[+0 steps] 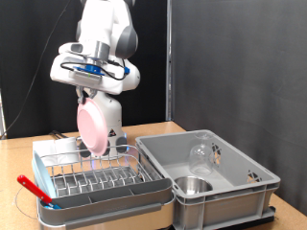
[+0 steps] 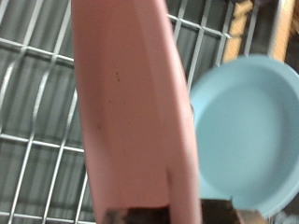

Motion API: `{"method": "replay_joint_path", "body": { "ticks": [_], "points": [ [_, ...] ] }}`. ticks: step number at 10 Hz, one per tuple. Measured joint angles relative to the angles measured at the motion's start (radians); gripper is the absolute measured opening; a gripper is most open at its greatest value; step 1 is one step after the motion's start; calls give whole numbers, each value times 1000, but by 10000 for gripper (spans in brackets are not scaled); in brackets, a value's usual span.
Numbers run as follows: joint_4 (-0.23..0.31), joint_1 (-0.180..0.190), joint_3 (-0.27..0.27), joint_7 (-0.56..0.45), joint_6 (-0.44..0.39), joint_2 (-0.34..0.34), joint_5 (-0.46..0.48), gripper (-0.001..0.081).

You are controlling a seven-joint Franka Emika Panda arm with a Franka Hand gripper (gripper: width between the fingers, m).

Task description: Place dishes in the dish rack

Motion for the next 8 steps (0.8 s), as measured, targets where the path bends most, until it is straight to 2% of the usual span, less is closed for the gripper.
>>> {"method": "replay_joint_path", "body": {
  "ticks": [2, 3, 4, 6, 8],
  "points": [
    [35, -120, 118, 262, -1, 51, -56, 41],
    [65, -175, 166, 345, -1, 89, -96, 41],
    [96, -212, 195, 374, -1, 131, -138, 41],
    [150, -254, 220, 375, -4, 217, -206, 41],
    [175, -262, 223, 347, -5, 284, -246, 41]
  ]
}}
